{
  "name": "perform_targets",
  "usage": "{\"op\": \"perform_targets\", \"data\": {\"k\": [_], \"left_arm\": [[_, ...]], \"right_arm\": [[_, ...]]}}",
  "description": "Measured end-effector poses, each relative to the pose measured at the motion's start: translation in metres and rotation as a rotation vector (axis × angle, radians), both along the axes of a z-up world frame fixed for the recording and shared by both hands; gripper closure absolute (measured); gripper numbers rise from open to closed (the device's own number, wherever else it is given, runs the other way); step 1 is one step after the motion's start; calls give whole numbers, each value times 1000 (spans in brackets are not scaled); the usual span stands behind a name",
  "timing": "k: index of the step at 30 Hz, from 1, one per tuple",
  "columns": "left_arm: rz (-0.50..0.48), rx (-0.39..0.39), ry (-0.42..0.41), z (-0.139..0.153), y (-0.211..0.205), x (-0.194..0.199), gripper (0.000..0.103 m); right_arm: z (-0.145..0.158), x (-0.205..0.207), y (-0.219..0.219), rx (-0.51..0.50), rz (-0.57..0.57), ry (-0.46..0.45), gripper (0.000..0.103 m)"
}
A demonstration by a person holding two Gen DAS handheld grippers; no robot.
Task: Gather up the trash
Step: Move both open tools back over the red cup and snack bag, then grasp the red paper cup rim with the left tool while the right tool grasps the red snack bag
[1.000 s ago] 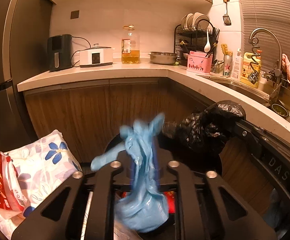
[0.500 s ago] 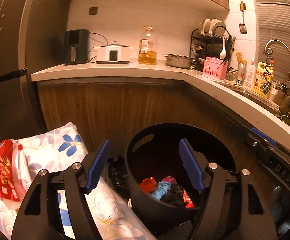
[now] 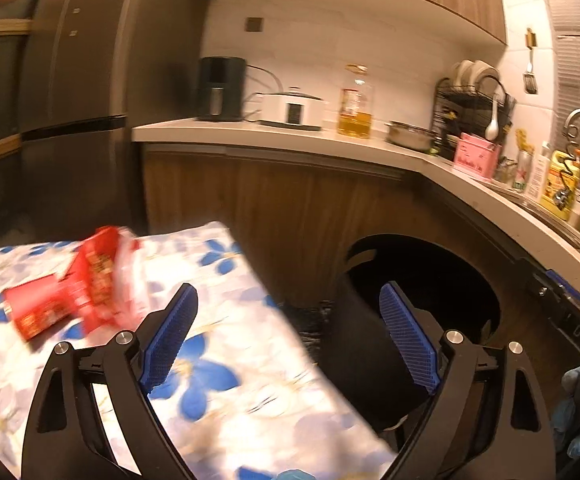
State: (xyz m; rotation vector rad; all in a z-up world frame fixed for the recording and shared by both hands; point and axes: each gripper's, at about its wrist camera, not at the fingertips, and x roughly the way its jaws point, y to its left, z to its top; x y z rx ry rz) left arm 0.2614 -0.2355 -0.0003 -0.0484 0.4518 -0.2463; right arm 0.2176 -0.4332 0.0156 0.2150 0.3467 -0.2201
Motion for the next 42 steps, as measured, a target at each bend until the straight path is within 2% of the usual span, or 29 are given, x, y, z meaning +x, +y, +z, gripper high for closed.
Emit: {"op": "perform_targets", "data": {"k": [5, 14, 24, 32, 37, 42], "left_arm": [[51, 9, -6, -6, 32, -21, 9], [154, 41, -29, -13, 89, -52, 6], [332, 26, -32, -16, 166, -60, 6], [383, 2, -26, -22, 203, -45, 7], [364, -36, -4, -27, 215, -25, 12], [366, -27, 37, -36, 221, 1, 23]], "right_arm": [[-2, -13, 25, -19, 6, -14, 36], [-10, -25, 75, -34, 79, -10, 36], [-14, -19, 136, -43, 195, 0, 36], [-21, 3, 186, -63, 305, 13, 36], [-27, 15, 209, -61, 347, 25, 36], [-31, 26, 219, -62, 353, 31, 36]]}}
